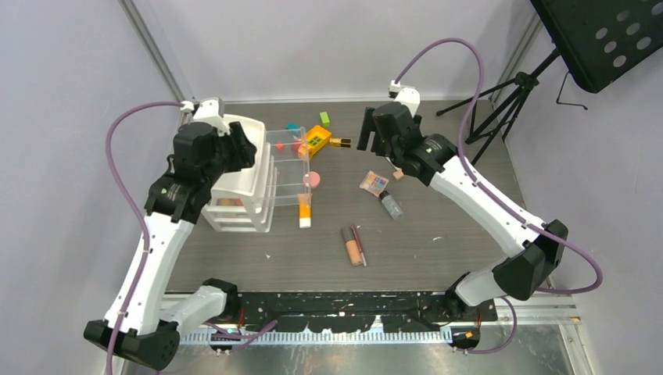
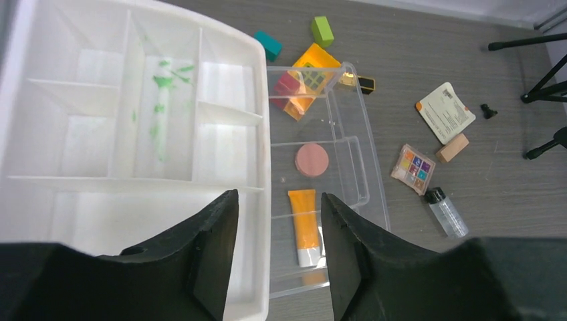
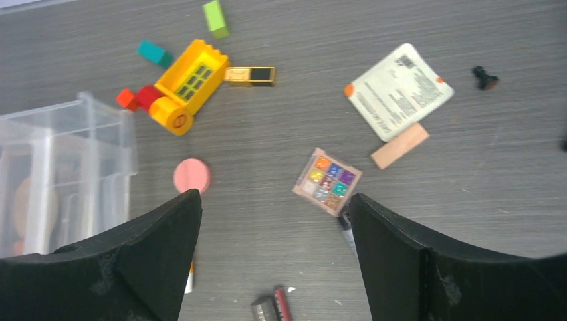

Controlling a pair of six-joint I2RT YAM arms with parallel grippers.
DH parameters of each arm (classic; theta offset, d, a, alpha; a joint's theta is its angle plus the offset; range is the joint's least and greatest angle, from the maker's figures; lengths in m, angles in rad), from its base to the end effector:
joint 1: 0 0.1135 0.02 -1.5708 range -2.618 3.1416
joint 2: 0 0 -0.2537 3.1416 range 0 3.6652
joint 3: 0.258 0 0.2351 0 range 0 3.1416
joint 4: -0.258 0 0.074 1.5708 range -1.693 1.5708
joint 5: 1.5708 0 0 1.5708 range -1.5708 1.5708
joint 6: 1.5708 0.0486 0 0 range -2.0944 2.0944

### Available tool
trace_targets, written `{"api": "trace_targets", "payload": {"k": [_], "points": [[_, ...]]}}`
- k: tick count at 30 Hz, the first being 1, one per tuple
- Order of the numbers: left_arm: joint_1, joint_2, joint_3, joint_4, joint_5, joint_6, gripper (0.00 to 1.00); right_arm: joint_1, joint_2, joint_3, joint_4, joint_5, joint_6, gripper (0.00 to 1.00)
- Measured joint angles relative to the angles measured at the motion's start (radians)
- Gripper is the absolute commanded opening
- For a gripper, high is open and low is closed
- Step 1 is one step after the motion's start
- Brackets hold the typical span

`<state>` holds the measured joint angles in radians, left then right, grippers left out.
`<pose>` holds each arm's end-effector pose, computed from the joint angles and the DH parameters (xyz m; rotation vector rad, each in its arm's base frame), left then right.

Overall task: Organize the makeup
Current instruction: Move the makeup to the center of the board.

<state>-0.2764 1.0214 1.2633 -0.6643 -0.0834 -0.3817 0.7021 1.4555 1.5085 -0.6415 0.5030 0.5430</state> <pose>0.1988 -0.0522 0.3924 -0.1597 2.0014 -0.3403 0.2530 0.1834 0.3727 0.1189 2.0823 0.2131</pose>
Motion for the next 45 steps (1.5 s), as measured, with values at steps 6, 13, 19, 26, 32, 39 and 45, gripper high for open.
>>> {"api": "trace_targets", "payload": {"k": [6,13,19,26,32,39,45], "points": [[0.000,-0.091,0.023,-0.049,-0.089,0.078,0.53,-0.082,0.035,0.003,-0.056,-0.011,-0.007,0.89],[0.000,-0.226,-0.107,-0.087,-0.196,0.135,0.55,-0.119,0.282,0.106,-0.100,-0.066,-0.100,0.96],[0.000,-0.275,-0.186,-0.094,-0.253,0.156,0.56,-0.136,0.536,0.278,-0.087,-0.144,-0.292,0.98],[0.000,-0.286,-0.213,-0.088,-0.274,0.156,0.56,-0.182,0.699,0.403,-0.055,-0.319,-0.560,0.95],[0.000,-0.306,-0.223,-0.087,-0.300,0.155,0.56,-0.223,0.746,0.451,-0.026,-0.480,-0.856,0.98],[0.002,-0.398,-0.248,-0.077,-0.359,0.154,0.58,-0.240,0.909,0.645,-0.061,-0.617,-1.040,0.97],[0.002,-0.442,-0.254,-0.060,-0.388,0.154,0.58,-0.246,0.973,0.690,-0.100,-0.686,-1.110,0.98]]}}
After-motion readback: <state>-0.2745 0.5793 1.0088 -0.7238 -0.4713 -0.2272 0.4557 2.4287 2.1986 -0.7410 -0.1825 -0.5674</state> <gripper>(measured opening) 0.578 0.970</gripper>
